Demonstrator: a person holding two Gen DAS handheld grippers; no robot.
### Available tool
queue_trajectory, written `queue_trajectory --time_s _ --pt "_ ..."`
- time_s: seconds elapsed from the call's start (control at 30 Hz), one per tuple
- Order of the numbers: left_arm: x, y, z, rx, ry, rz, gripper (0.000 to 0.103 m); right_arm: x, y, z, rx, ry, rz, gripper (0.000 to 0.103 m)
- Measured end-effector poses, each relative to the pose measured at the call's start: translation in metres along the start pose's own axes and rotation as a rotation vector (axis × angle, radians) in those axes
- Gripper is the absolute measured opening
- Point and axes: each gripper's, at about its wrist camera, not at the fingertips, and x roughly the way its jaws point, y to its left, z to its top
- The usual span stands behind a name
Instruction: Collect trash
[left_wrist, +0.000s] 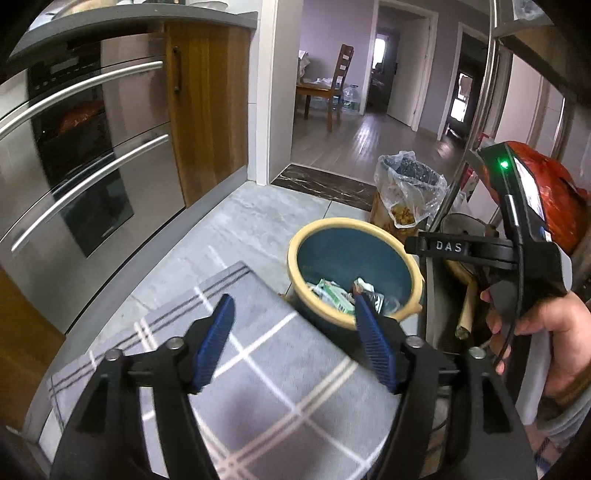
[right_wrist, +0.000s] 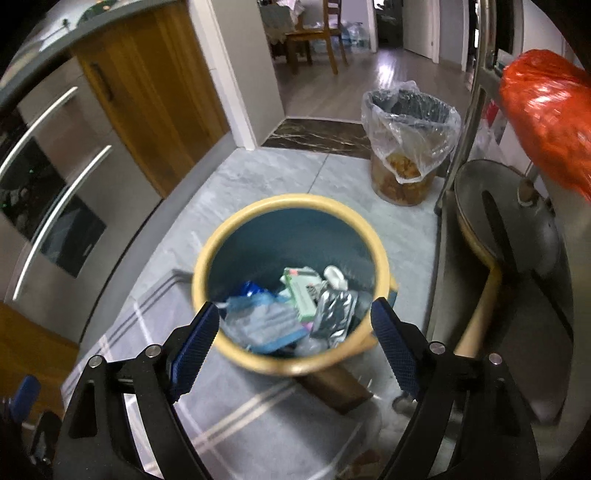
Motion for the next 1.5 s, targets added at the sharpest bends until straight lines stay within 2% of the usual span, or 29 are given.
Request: queue_trajectory --time_s 0.13,0.27,0.5,0.67,0.83,1.0,1.5 --pt "-0.024 0.003 -0.021 0.003 0.010 0.035 0.083 -0.017 0.009 -0.029 -0.044 0.006 0.010 0.090" --pt "-0.045 0.010 -0.033 -0.021 -0.019 0.067 0.098 -0.035 0.015 -0.056 -0.093 -0.015 0.010 0.093" --pt "-0.042 0.024 -0.049 -0.051 -0.023 0.062 0.097 -0.064 0.028 -0.093 -0.161 -0.096 -0.006 0.098" --pt "-0.030 0.035 -0.058 -0.066 -0.011 0.048 0.097 -0.068 0.040 -0.100 -0.224 -0.148 -0.041 0.098" --pt "-0.028 0.044 -0.059 -0.131 -0.017 0.018 0.097 -0.065 0.046 -0.103 -0.246 -0.148 -0.049 0.098" --pt "-0.026 0.041 -0.057 -0.111 -0.023 0.049 0.097 -0.065 0.050 -0.106 -0.267 -0.153 -0.058 0.098" --pt "-0.026 0.040 -0.057 -0.104 -0.019 0.065 0.097 -0.064 0.050 -0.106 -0.261 -0.152 -0.060 0.098"
